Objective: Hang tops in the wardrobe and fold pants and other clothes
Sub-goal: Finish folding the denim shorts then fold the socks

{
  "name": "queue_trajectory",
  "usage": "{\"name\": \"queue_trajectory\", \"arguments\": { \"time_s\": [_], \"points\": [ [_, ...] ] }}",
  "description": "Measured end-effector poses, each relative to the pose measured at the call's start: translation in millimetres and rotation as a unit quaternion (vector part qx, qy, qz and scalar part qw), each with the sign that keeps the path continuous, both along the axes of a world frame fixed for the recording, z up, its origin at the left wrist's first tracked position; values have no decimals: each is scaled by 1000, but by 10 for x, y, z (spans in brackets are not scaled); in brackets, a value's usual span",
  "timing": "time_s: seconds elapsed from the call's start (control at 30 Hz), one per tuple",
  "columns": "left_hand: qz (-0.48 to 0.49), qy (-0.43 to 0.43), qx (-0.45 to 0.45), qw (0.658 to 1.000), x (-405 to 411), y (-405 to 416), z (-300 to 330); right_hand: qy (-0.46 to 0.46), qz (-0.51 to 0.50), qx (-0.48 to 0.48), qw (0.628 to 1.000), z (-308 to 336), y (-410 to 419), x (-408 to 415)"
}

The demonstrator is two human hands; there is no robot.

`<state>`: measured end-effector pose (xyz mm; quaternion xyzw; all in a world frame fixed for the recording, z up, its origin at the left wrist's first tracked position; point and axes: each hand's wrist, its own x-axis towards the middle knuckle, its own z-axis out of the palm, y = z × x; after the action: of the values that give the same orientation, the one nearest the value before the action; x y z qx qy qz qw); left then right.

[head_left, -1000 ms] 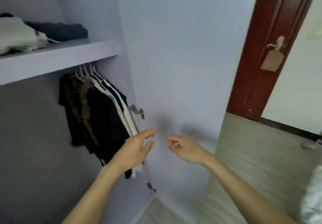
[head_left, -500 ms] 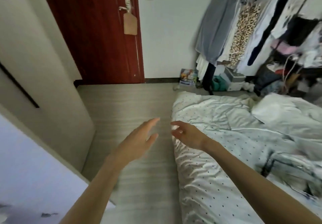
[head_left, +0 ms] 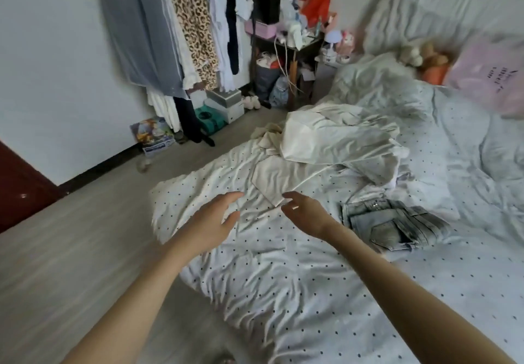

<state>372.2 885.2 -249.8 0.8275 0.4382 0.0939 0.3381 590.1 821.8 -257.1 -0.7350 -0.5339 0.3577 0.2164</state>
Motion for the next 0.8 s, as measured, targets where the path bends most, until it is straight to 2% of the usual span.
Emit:
{"name": "queue_trajectory", "arguments": {
  "time_s": [0.2,0.43,0.57,0.67,0.8],
  "points": [
    [-162,36,-53,985,1079,449,-410,-53,-158,-62,984,-422,-167,815],
    [-284,102,-84,950,2324,433,-1217,-174,-308,-120,928,-1078,-632,1893],
    [-307,96,-71,944,3021,403,-1609,-219,-334,-143,906,-1388,-692,2363],
    [-293,89,-48,951,3514,342,-1872,-232,-313,-160,907,-1654,-730,2509],
    [-295,98,-71,948,4021,179,-2147,-265,-297,-153,905,-1903,-811,2532]
  ]
}}
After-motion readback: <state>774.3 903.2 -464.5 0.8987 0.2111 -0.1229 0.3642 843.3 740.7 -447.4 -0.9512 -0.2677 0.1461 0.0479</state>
